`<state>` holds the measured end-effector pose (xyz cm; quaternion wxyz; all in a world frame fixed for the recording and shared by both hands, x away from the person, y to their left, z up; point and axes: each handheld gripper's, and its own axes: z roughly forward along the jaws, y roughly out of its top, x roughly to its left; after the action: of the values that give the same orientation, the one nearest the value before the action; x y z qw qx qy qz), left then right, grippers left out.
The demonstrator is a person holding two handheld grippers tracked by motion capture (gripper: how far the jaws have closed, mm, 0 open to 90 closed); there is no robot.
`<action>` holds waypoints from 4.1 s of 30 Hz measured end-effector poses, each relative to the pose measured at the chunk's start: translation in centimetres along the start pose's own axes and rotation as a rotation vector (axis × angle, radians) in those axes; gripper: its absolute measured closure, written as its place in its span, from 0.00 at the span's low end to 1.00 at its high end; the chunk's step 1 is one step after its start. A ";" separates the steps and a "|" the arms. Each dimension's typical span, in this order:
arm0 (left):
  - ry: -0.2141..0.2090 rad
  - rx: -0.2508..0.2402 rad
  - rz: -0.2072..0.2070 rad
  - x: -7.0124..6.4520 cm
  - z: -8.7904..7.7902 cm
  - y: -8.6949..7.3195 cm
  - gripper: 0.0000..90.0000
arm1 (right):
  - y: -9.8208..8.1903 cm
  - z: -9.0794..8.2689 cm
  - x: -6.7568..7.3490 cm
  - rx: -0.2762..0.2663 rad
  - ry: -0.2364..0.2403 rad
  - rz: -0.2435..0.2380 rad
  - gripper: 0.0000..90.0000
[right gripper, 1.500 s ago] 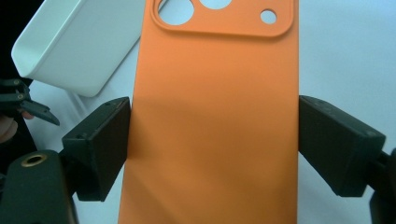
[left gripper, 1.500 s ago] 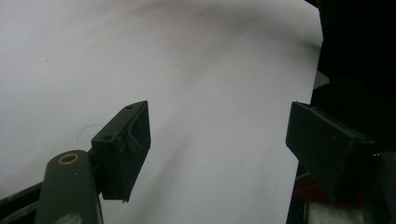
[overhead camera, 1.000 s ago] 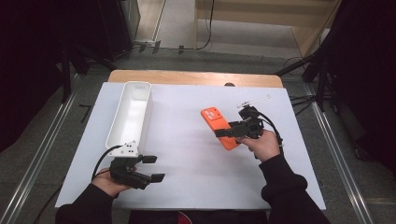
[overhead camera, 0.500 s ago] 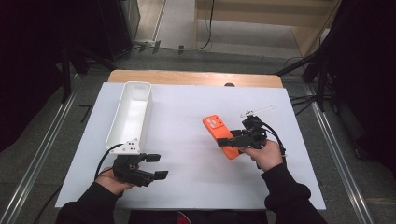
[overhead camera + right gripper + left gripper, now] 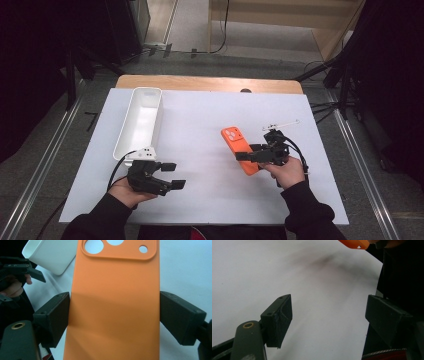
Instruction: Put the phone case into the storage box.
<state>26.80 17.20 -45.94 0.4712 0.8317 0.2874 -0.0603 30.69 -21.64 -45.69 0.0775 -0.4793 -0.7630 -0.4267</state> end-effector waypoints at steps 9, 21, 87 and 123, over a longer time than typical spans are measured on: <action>0.020 0.009 -0.026 0.3 0.5 0.7 0.25 | -0.4 0.5 0.3 -0.004 0.003 -0.007 0.15; 0.048 0.029 -0.086 0.6 1.5 2.0 0.25 | -0.8 0.6 0.8 -0.032 -0.015 -0.006 0.15; 0.179 -0.053 -0.190 1.9 4.9 8.6 0.35 | -1.5 3.3 2.2 -0.179 -0.144 0.012 0.15; 0.179 -0.043 -0.300 3.1 5.9 12.1 0.35 | -0.7 5.5 4.1 -0.248 -0.175 0.062 0.15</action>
<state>36.89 8.92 -41.29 0.4473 0.7711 0.4505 -0.0495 29.59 -15.01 -47.37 -0.0360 -0.5441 -0.6930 -0.4716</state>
